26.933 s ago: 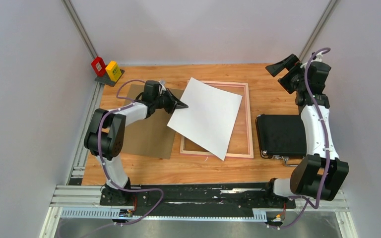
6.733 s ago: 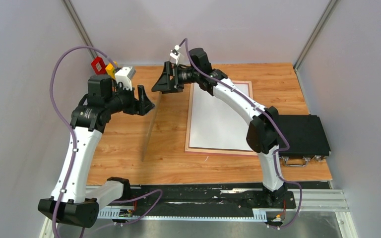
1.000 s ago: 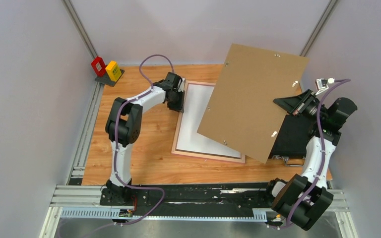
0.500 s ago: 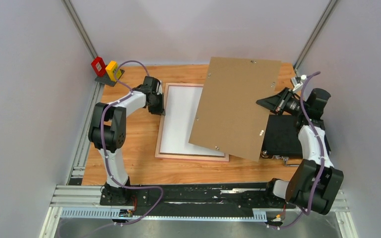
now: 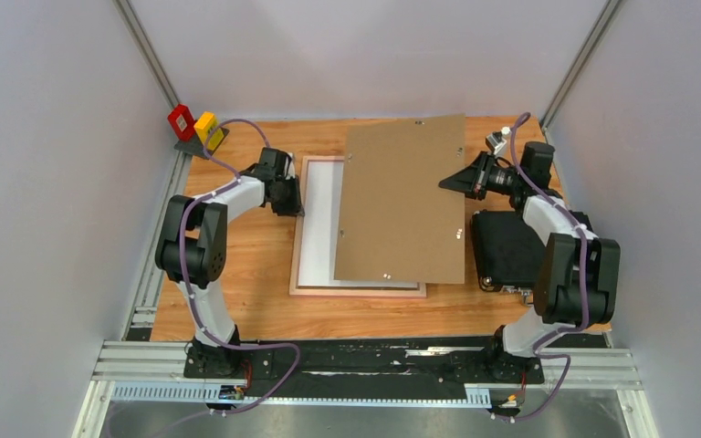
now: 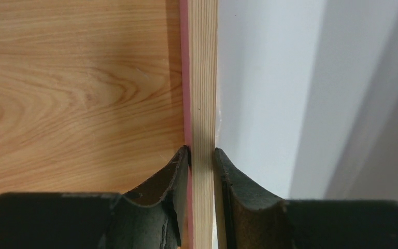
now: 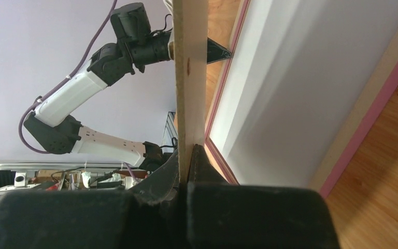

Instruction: Put the photo into the frame

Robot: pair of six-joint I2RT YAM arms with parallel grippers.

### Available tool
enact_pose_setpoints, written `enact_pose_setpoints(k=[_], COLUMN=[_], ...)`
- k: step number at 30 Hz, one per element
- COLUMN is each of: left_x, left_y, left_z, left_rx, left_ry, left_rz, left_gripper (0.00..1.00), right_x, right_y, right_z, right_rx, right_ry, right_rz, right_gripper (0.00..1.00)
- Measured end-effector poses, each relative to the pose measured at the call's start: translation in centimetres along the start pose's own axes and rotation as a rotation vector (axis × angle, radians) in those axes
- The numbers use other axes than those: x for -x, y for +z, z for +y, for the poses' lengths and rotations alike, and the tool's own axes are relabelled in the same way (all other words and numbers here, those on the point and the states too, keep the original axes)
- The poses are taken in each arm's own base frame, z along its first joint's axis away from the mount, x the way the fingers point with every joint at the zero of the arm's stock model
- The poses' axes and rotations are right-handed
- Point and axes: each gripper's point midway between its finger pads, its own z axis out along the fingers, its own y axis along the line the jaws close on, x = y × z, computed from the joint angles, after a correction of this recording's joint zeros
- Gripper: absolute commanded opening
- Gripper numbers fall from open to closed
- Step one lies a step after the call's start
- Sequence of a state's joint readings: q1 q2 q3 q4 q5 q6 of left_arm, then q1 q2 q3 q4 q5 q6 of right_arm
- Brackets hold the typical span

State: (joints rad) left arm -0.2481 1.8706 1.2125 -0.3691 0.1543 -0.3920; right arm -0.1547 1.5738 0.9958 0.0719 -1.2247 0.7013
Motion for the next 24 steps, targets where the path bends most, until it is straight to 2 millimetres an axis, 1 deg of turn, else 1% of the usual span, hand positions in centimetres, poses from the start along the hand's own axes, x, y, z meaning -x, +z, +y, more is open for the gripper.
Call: enact_pose_setpoints(k=[1, 4, 10, 11, 12, 13, 16, 20, 24], left_x=[-0.1, -0.3, 0.6, 0.7, 0.8, 0.9, 1.0, 1.3, 2.6], left_y=[-0.1, -0.4, -1.6, -1.7, -1.8, -1.8, -1.9, -2.2, -2.9], left_z=[0.0, -0.4, -1.2, -1.2, -1.2, -1.2, -0.9, 0.0, 1.2], left_rx=[-0.004, -0.024, -0.056, -0.059, -0.062, -0.061, -0.057, -0.042, -0.033], left_ry=[-0.002, -0.018, -0.027, -0.028, -0.029, -0.028, -0.030, -0.043, -0.065], left_rz=[-0.001, -0.001, -0.035, -0.040, -0.043, -0.045, -0.048, -0.052, -0.067], left_gripper=[0.38, 0.44, 0.59, 0.64, 0.67, 0.73, 0.82, 0.96, 1.00], right_x=[0.0, -0.1, -0.2, -0.2, -0.3, -0.4, -0.7, -1.4, -2.5], right_y=[0.4, 1.5, 3.4, 3.7, 4.1, 4.4, 5.4, 6.8, 8.4], right_z=[-0.3, -0.9, -1.9, -2.1, -2.2, -2.3, -2.7, -2.9, -3.2], right_rx=[0.000, 0.004, 0.014, 0.015, 0.017, 0.020, 0.026, 0.041, 0.055], right_ry=[0.006, 0.018, 0.034, 0.038, 0.041, 0.042, 0.052, 0.069, 0.094], right_rz=[0.008, 0.033, 0.071, 0.076, 0.083, 0.089, 0.105, 0.128, 0.167], right_gripper=[0.00, 0.00, 0.00, 0.00, 0.00, 0.00, 0.00, 0.00, 0.00])
